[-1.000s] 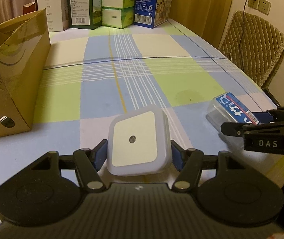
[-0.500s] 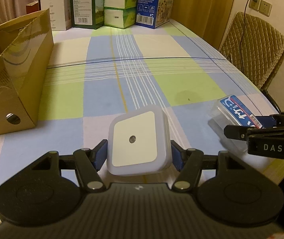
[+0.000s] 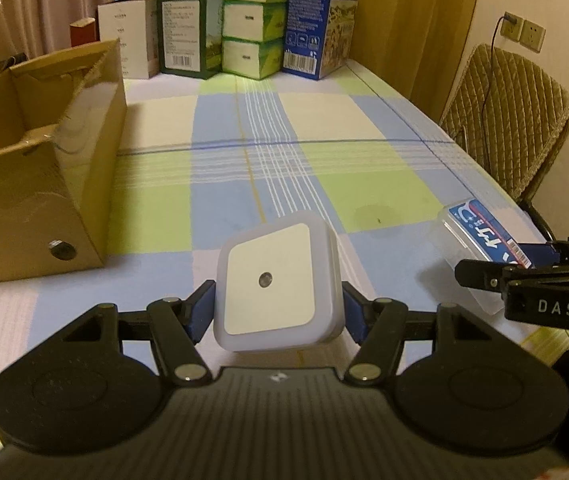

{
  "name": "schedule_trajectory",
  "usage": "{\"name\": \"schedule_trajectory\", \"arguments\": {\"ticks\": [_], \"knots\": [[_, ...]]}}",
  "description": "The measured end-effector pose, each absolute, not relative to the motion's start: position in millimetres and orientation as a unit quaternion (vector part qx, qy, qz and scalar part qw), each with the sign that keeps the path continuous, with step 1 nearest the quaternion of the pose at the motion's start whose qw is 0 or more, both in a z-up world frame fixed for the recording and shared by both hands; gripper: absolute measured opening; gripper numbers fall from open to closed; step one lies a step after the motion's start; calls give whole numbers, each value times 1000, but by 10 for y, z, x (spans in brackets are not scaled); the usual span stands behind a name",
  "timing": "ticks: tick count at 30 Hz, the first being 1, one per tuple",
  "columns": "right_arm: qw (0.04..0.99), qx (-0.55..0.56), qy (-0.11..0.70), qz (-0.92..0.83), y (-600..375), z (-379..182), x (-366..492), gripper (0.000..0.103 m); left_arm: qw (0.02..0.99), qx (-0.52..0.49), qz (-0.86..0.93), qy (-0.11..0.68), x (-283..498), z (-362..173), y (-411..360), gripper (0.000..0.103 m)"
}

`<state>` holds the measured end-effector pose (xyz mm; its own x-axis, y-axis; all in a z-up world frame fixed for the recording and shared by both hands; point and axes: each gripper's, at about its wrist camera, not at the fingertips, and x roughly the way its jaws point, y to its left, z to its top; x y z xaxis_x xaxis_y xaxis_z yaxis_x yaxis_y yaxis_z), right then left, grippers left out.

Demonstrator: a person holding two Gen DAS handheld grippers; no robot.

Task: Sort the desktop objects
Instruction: 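Carry the night-light and plastic box over the cardboard box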

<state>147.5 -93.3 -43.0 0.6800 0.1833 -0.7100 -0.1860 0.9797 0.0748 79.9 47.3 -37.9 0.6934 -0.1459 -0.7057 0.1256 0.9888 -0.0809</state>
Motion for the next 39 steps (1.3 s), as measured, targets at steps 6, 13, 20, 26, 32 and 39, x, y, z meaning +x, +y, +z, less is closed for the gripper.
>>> {"name": "schedule_trajectory", "arguments": {"ticks": [6, 13, 20, 26, 32, 39], "knots": [[920, 0, 376, 109, -818, -271, 1382, 55, 925, -18, -62, 375, 682, -220, 602, 60], [922, 6, 366, 124, -618, -93, 1252, 55, 929, -17, -47, 366, 543, -31, 770, 60], [922, 7, 354, 156, -275, 78, 1145, 55, 935, -16, -25, 354, 367, 158, 1029, 60], [920, 0, 341, 193, 121, 218, 1108, 55, 939, -16, 1, 343, 219, 337, 1360, 60], [915, -9, 332, 227, 507, 299, 1104, 55, 941, -18, 28, 336, 130, 502, 1749, 60], [910, -16, 325, 257, 874, 368, 1148, 55, 942, -18, 45, 331, 110, 651, 2067, 60]]}}
